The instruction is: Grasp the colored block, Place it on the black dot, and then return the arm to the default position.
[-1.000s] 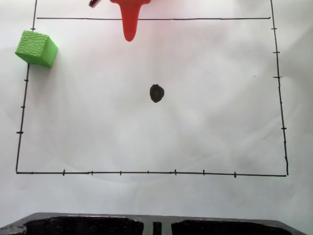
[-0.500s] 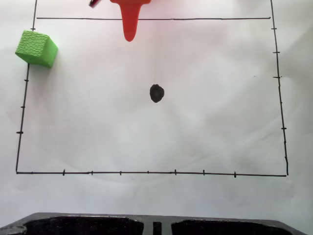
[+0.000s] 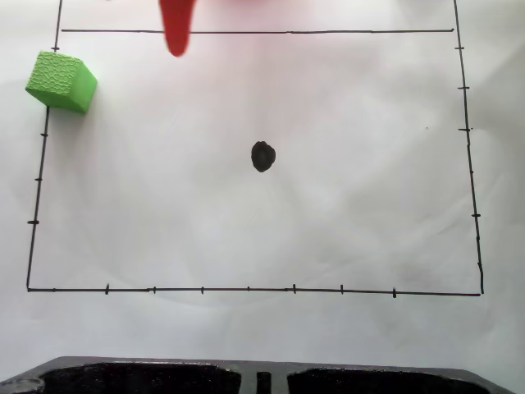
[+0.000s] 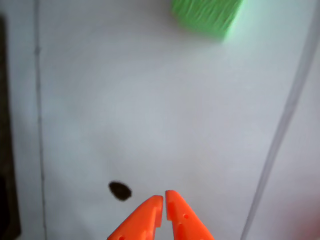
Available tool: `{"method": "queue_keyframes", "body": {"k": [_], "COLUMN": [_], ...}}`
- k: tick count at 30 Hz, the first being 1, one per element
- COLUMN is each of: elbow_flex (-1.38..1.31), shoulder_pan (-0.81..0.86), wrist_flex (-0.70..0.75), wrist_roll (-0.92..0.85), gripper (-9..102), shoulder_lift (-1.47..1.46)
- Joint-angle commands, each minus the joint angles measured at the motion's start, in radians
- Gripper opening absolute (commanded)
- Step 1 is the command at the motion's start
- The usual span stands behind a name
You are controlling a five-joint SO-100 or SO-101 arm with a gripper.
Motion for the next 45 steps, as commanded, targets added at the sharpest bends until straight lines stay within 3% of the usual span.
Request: {"method": "queue_keyframes", "body": {"k": [1,8,16,33,45], "elbow_flex": [-0.121,-0.209,-0.238,-0.267,-0.324], "shoulder_pan": [0.089,0.321,0.502,0.551,0.483], "wrist_flex": [0.018,0.009,-0.161,-0.132,-0.207], "wrist_roll": [-0.038,-0.129,-0.181,-0.130,-0.144], "gripper": [0,1,5,26,32], "shoulder_lift": [-0.032,-0.117,-0.305,-0.508,-0.699]}}
